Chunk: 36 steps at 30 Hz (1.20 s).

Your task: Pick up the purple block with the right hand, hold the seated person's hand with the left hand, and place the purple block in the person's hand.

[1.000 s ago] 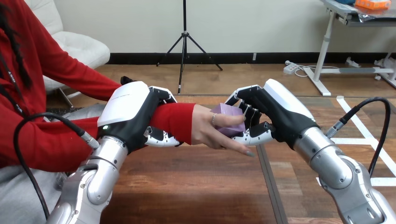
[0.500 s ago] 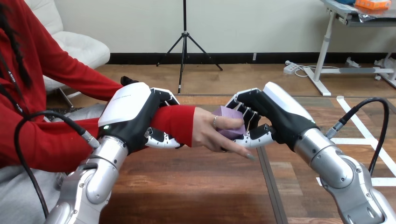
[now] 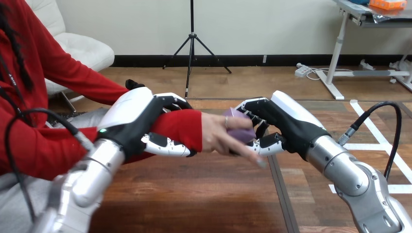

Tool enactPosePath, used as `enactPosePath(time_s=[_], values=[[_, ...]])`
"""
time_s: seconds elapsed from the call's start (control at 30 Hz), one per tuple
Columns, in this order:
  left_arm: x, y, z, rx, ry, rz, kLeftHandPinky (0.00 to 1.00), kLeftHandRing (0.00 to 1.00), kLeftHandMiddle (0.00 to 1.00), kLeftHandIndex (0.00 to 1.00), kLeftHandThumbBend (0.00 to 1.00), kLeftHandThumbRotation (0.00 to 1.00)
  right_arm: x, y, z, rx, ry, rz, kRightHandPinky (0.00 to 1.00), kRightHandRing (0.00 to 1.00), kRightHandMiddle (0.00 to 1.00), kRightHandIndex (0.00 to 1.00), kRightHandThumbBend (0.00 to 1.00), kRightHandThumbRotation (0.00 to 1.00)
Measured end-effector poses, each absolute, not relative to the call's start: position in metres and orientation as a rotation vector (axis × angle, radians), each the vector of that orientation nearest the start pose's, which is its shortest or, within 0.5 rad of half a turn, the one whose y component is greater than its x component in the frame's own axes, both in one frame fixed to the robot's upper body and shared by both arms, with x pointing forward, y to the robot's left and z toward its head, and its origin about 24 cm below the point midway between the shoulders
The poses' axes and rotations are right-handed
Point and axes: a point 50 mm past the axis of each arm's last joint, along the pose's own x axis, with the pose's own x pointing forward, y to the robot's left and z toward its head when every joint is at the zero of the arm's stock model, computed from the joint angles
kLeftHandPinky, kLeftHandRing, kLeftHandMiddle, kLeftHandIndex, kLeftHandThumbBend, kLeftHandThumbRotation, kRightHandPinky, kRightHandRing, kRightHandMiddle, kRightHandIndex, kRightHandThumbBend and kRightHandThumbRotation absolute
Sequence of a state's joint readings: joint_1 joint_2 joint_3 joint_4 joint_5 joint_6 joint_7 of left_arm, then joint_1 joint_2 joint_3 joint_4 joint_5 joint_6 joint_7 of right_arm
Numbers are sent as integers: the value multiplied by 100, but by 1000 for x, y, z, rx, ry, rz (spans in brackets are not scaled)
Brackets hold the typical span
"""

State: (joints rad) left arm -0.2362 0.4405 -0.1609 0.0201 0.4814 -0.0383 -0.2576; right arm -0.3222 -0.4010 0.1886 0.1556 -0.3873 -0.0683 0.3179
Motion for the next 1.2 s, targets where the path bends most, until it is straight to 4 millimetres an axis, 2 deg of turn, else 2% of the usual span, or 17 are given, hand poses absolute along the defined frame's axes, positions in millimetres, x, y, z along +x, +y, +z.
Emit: enactPosePath(time_s=[0.07,0.1,0.13,0.23,0.4,0.77,1.2], values=[[291,170,96,949,-131,-394,71,85,85,87,100,76,306,-156,87,-857,-104,479,59,68,72,73,35,62],[291,171,97,930,-130,-402,72,86,86,87,100,77,306,-156,87,-858,-107,480,60,69,72,73,35,66],[291,171,98,910,-132,-416,74,88,87,88,100,78,306,-156,87,-861,-111,483,61,69,72,73,34,75],[290,170,100,866,-137,-458,77,90,88,88,100,79,305,-154,87,-864,-120,494,62,70,73,73,34,86],[289,167,103,814,-141,-520,77,91,89,88,100,84,304,-153,86,-866,-136,507,64,72,74,73,38,96],[286,163,101,741,-121,-630,69,86,87,88,100,94,303,-151,85,-836,-149,533,66,74,76,75,47,100],[284,165,100,678,-99,-693,74,84,84,86,100,94,302,-151,81,-822,-149,555,67,76,77,76,56,100]])
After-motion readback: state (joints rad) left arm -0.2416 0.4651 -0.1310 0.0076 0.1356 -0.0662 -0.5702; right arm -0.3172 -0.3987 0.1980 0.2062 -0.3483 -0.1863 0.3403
